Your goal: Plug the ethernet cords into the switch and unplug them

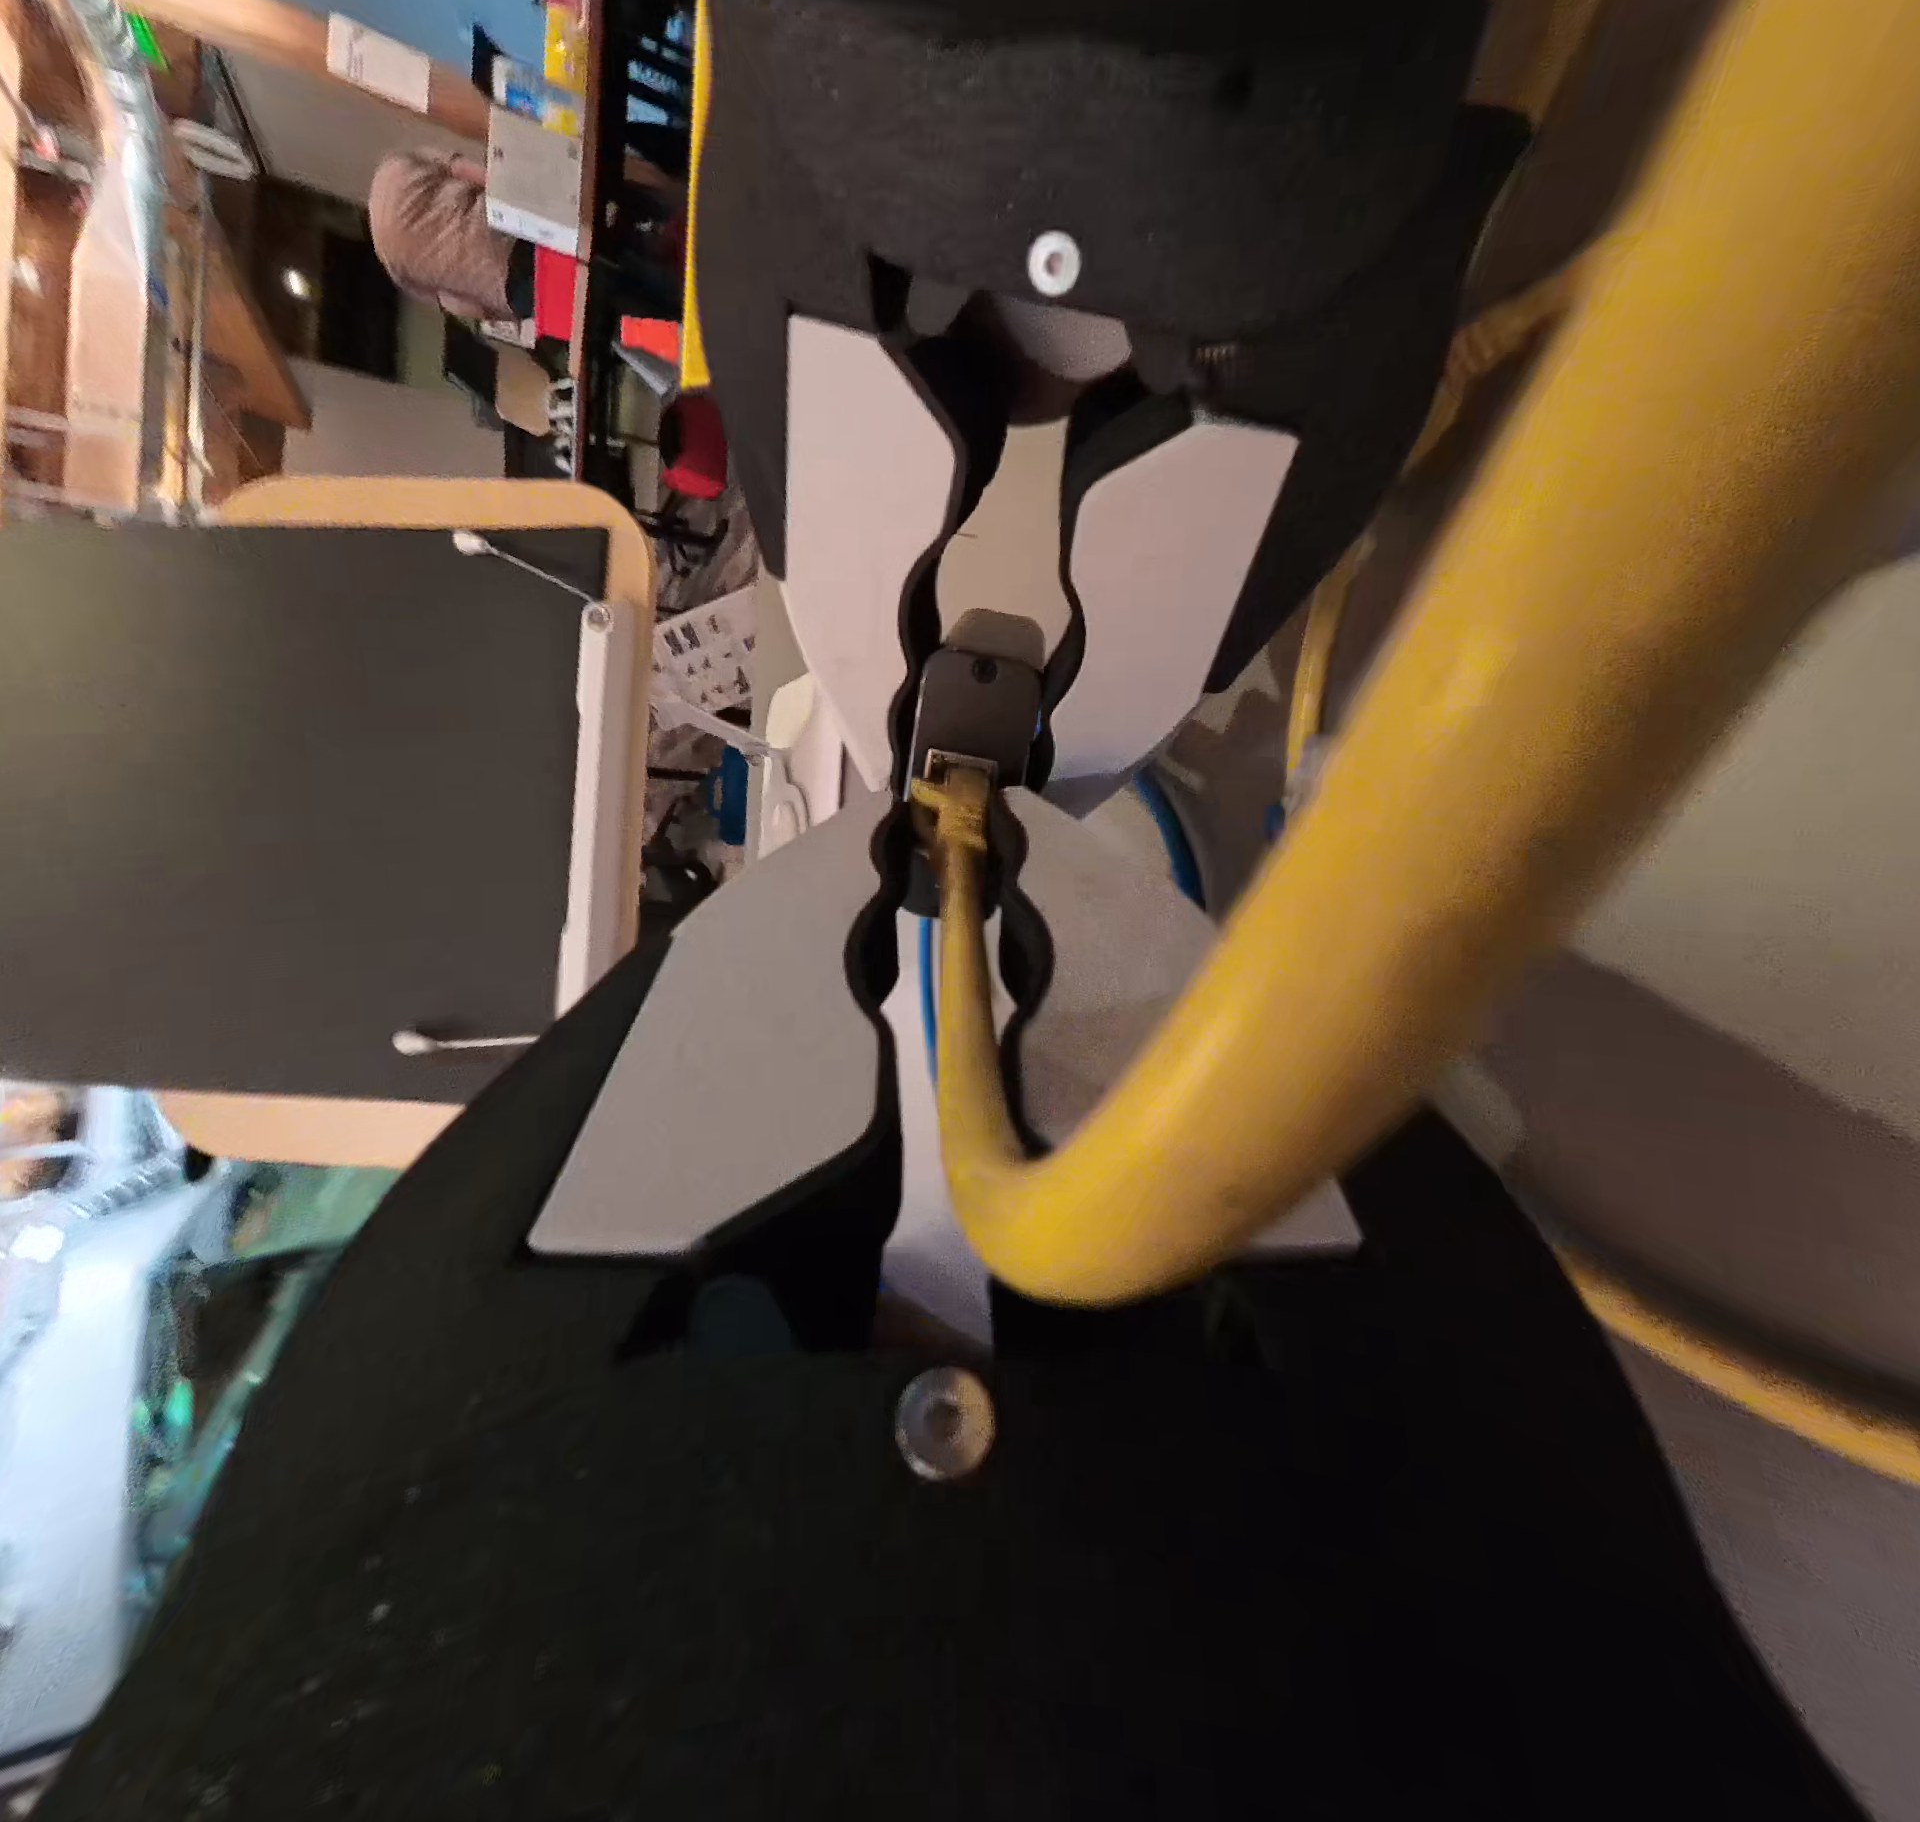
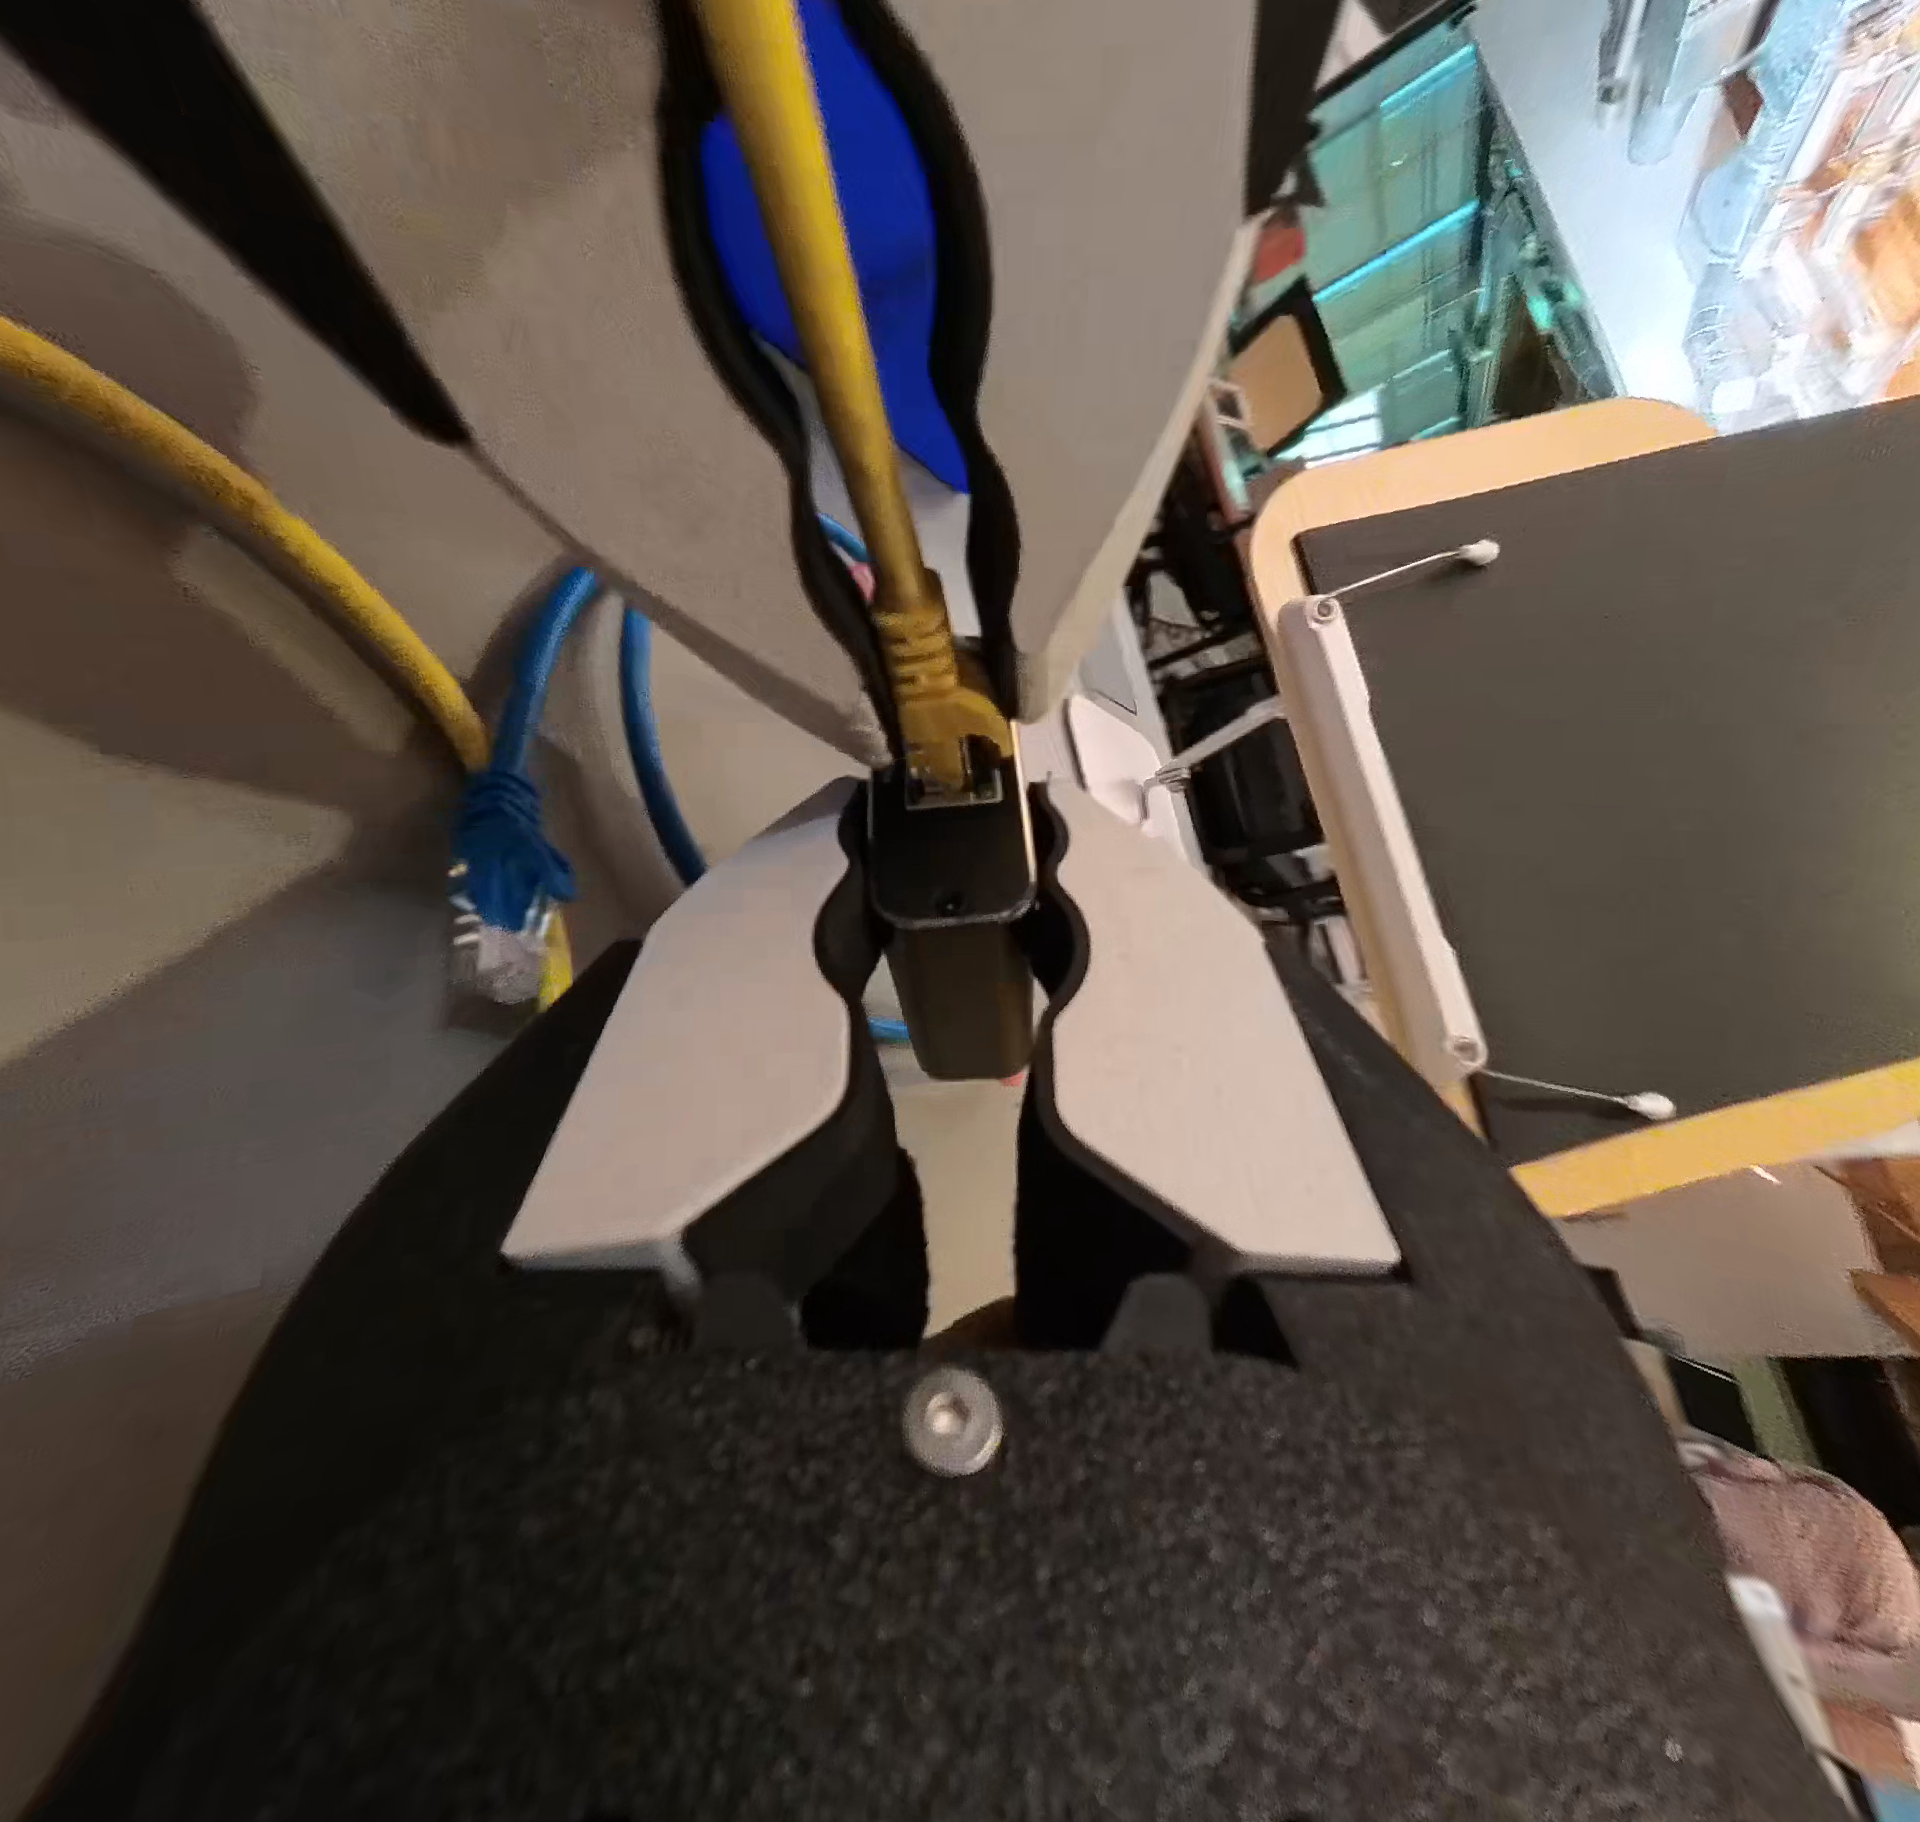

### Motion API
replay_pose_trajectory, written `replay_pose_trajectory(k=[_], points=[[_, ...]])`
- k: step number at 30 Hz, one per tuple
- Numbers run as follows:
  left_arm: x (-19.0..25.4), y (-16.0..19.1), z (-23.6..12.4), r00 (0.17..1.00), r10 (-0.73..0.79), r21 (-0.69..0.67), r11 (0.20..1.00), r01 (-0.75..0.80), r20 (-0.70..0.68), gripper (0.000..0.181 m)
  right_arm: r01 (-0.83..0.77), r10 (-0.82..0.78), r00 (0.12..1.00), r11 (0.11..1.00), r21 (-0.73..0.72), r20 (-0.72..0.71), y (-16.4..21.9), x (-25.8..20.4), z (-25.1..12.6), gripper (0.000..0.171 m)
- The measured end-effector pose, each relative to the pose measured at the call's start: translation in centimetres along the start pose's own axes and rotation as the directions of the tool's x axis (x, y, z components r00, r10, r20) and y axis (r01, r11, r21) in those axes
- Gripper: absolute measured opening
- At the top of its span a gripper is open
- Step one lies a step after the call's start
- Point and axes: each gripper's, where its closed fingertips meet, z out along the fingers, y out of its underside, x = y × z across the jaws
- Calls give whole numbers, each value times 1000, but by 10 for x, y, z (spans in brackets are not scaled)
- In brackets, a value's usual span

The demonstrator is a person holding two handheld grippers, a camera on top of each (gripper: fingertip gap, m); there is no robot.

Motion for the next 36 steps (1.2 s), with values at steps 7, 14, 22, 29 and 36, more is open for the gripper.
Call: replay_pose_trajectory(k=[7,14,22,29,36], points=[[-17,-10,-21,897,-435,60,896,440,-78,41,-356,341,934,915,188,108,-11,28,-30,27],[-14,-35,-16,837,-444,143,851,506,-319,32,-611,438,773,710,351,459,-50,25,-66,26],[-17,-28,-3,893,-373,176,890,421,-251,25,-596,509,750,797,99,422,-15,19,-65,33],[-2,-45,-8,894,-321,283,867,410,-314,27,-433,367,792,901,26,487,-5,-2,-72,26],[-1,-49,-2,892,-297,281,874,397,-340,25,-334,300,801,942,-30,518,-7,-2,-68,26]])
